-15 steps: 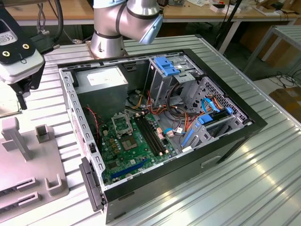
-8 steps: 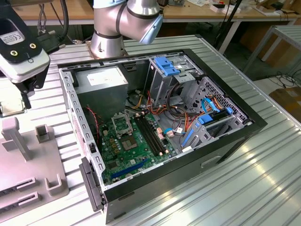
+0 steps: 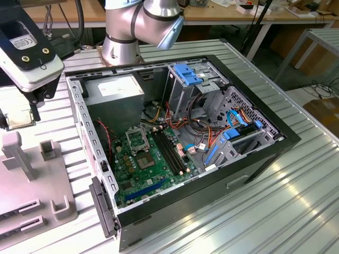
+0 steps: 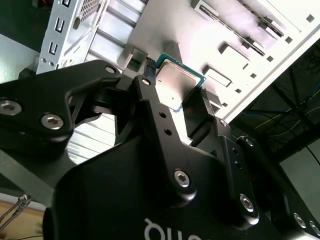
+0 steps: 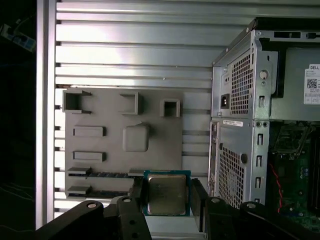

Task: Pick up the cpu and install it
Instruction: 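Pick up the cpu and move it towards the insertion slot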

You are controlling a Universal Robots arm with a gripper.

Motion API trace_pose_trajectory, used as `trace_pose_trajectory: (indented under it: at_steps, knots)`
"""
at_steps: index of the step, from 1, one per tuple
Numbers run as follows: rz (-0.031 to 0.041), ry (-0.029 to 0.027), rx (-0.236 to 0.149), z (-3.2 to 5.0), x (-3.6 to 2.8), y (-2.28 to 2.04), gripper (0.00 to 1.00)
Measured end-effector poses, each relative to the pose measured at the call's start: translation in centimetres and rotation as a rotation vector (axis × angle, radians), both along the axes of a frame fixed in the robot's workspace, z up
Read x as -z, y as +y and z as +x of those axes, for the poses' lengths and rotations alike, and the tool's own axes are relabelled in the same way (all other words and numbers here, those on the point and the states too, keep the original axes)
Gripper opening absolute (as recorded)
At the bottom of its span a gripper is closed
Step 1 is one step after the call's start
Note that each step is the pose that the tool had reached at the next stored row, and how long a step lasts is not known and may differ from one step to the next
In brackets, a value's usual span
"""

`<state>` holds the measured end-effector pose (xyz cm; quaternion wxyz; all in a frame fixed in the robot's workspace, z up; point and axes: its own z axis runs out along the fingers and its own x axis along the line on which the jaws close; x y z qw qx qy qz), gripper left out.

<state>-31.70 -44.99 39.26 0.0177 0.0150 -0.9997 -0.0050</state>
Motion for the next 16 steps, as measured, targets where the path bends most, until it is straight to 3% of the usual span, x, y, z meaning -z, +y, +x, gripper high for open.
trace_pose_trajectory:
  at_steps: [16]
  knots:
    - [0.0000, 0.0000, 0.000, 1.95, 0.00, 0.00, 0.47]
